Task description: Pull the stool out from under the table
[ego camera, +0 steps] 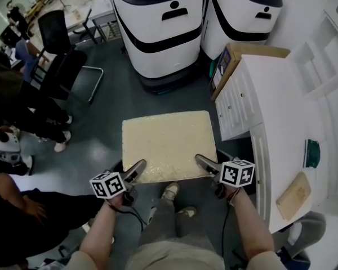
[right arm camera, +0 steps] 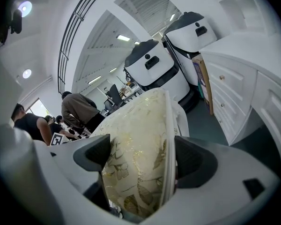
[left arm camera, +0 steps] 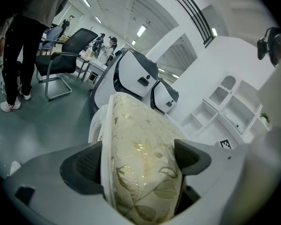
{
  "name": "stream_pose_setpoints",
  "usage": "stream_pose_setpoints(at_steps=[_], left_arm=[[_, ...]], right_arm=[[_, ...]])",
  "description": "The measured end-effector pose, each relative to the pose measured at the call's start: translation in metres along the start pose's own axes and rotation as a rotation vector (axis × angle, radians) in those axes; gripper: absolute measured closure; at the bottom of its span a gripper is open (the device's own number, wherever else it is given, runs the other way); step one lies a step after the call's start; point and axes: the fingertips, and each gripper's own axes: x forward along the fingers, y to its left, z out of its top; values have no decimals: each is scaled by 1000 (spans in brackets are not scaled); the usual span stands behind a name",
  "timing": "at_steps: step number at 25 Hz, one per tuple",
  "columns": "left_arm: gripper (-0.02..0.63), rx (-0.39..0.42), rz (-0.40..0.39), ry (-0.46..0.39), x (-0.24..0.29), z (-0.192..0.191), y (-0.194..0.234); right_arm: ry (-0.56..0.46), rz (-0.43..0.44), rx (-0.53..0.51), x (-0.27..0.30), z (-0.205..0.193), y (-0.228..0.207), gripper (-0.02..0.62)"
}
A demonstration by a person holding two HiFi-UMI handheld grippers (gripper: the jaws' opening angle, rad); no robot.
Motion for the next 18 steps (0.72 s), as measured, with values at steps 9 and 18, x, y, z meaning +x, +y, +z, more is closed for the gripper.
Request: stream_pose_setpoints(at_steps=[9,18], left_arm=[[141,18,7,21,29,7,27],[141,6,-1,43,90,-3,84]], right_arm=[[16,-12,37,34,-4,-23,155],[23,-40,54,93,-13,-72,155]])
